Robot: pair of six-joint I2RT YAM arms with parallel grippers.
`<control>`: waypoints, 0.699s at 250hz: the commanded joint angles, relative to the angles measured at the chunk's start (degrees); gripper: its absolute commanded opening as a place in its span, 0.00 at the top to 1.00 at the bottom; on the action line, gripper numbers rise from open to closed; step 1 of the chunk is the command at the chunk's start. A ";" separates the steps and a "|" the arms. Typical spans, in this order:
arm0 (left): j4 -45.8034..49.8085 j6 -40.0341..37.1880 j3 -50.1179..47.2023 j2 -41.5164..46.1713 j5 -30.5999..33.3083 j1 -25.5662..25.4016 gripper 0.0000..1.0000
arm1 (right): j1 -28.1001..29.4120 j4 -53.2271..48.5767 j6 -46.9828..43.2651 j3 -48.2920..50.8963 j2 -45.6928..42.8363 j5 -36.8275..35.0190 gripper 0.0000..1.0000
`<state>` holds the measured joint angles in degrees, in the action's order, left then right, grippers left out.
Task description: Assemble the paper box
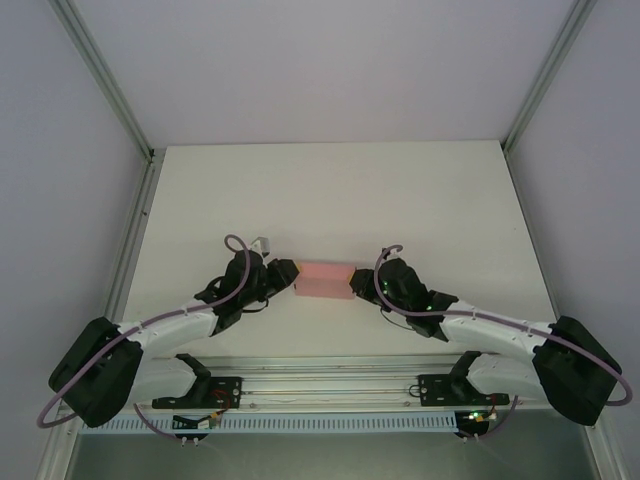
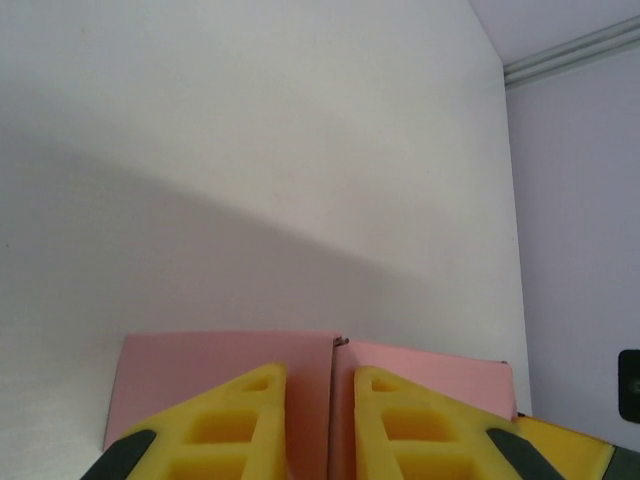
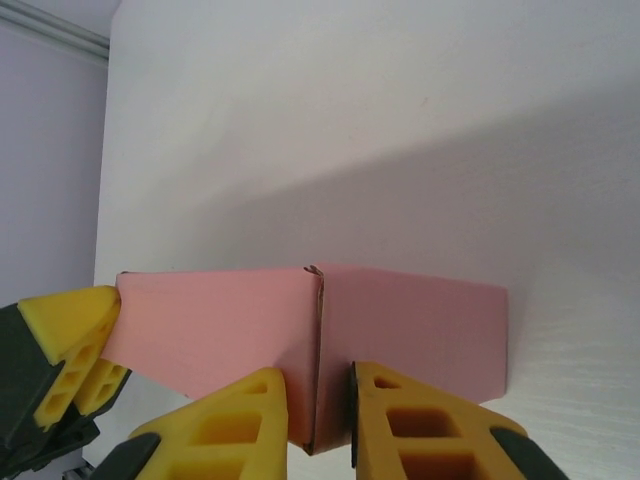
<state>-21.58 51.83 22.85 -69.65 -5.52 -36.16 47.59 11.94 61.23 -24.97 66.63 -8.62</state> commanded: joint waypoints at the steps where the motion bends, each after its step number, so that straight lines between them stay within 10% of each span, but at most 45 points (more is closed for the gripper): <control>1: 10.22 -5.87 -6.35 -5.11 2.79 -4.03 1.00 | -0.33 -12.45 2.22 4.77 4.64 3.40 0.91; 175: -5.55 -19.53 -7.10 -13.12 4.24 -7.98 1.00 | -2.64 -15.69 -1.20 2.47 0.20 2.25 0.93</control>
<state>-46.89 35.88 18.50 -79.81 6.57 -41.12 45.71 13.30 62.85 -23.90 65.73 -7.29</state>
